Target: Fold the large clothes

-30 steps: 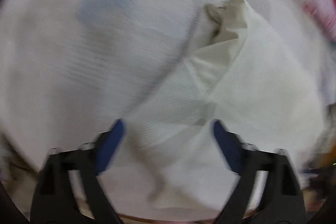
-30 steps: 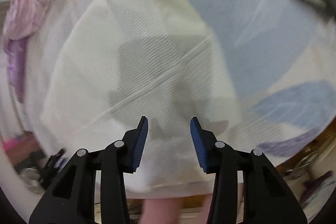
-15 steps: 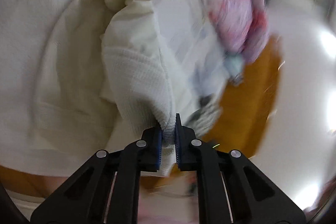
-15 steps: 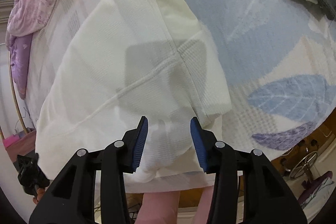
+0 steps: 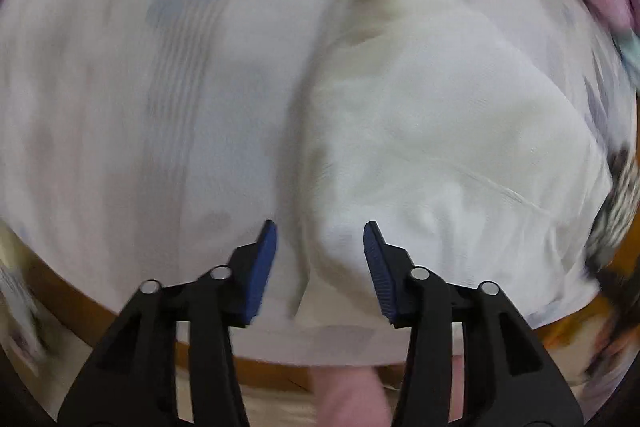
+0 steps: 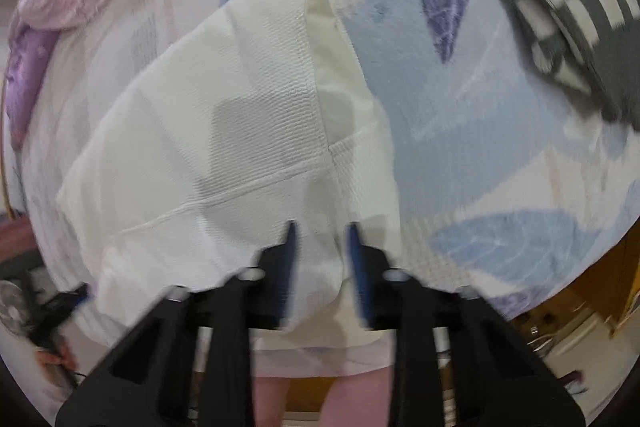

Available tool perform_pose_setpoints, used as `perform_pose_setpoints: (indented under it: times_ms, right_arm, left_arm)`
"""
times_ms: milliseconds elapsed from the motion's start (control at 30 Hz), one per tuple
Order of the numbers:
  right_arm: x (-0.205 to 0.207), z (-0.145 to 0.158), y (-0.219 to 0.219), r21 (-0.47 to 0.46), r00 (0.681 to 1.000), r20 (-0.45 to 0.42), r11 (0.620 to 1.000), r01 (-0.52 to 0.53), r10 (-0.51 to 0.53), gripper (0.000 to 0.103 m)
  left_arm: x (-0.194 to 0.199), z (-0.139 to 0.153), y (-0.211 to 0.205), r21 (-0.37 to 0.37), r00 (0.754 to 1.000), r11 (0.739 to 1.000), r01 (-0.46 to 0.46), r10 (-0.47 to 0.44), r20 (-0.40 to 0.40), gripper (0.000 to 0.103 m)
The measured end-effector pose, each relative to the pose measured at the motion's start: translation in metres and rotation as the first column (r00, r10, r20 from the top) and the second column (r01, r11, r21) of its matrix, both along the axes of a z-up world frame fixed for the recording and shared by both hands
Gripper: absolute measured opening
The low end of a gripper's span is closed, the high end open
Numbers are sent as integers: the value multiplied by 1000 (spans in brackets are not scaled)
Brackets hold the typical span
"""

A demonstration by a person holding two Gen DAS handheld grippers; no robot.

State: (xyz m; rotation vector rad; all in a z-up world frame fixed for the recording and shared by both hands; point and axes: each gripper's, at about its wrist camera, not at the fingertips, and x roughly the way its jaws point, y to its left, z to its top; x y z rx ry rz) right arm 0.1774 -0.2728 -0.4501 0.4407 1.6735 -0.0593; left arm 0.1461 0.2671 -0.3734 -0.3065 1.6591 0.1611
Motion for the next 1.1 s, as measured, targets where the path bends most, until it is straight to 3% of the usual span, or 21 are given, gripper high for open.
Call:
perform_pose_setpoints:
  times_ms: [33, 67, 133, 200, 233, 300, 367, 433, 500, 567, 667, 700, 767, 833, 867, 967, 1033, 1100]
  right_arm:
    - [4, -12, 6, 2, 999, -36, 1000, -20, 20, 17]
    - [7, -32, 16, 14, 995, -93, 999, -45, 46, 17]
    - [-6, -70, 26, 25, 981, -179, 997, -75, 78, 17]
    - [-7, -84, 38, -36, 976, -193, 993, -111, 102, 15]
    - [-5, -73, 43, -57, 973, -204, 991, -121, 107, 16]
    - [-5, -36, 59, 15, 984, -138, 994, -112, 113, 16]
    - [-12, -21, 78, 17, 980, -105, 985, -170, 171, 16]
    - [-23, -54, 88, -13, 968, -157, 979, -202, 197, 17]
    - [-37, -97, 84, -28, 957, -241, 984, -174, 162, 12]
    - [-31, -74, 85, -36, 963, -238, 989, -142, 129, 12]
    - [-31, -27, 96, -62, 974, -136, 980, -189, 179, 14]
    - [-33, -20, 98, -54, 977, -109, 980, -189, 183, 14]
    - [-35, -39, 98, -34, 977, -108, 981, -190, 186, 14]
    - [-43, -95, 93, -106, 960, -184, 967, -232, 210, 10]
    - [-44, -105, 82, -66, 975, -173, 986, -152, 139, 9]
    - [-36, -78, 74, -45, 970, -217, 991, -122, 110, 9]
    - [-38, -55, 69, -68, 971, -213, 990, -127, 110, 17]
    - [-44, -33, 58, -39, 975, -208, 995, -92, 82, 22]
  left_arm:
    - [4, 0, -9, -9, 1000, 1000, 18, -18, 13, 18]
    - [13, -11, -17, -31, 1000, 999, 26, -26, -3, 15]
    - [23, -60, -35, -56, 993, 997, 60, -66, -95, 2]
    - [3, -117, -40, -2, 972, 996, 89, -87, -218, 0]
    - [3, -111, -43, 20, 975, 995, 96, -90, -205, 0]
    - [-2, -77, -50, -1, 981, 995, 97, -96, -170, 0]
    - [-13, -66, -61, -6, 980, 993, 114, -113, -166, 0]
    - [-29, -94, -58, -10, 970, 995, 97, -97, -223, 0]
    - [-43, -113, -50, -34, 978, 999, 30, -36, -206, 1]
    - [-41, -88, -51, -10, 970, 1000, 30, -31, -239, 2]
    - [-48, -42, -67, -19, 983, 992, 125, -126, -130, 1]
    - [-50, -47, -71, -35, 982, 991, 126, -130, -137, 1]
    - [-56, -76, -77, -55, 977, 993, 109, -117, -177, 1]
    - [-65, -116, -64, -54, 963, 995, 89, -100, -251, 1]
    - [-65, -116, -61, -58, 970, 996, 68, -80, -229, 3]
    - [-65, -89, -58, -56, 968, 995, 79, -90, -234, 2]
    - [-68, -69, -60, -31, 959, 988, 153, -156, -238, 2]
    - [-69, -54, -59, -25, 955, 985, 170, -171, -244, 2]
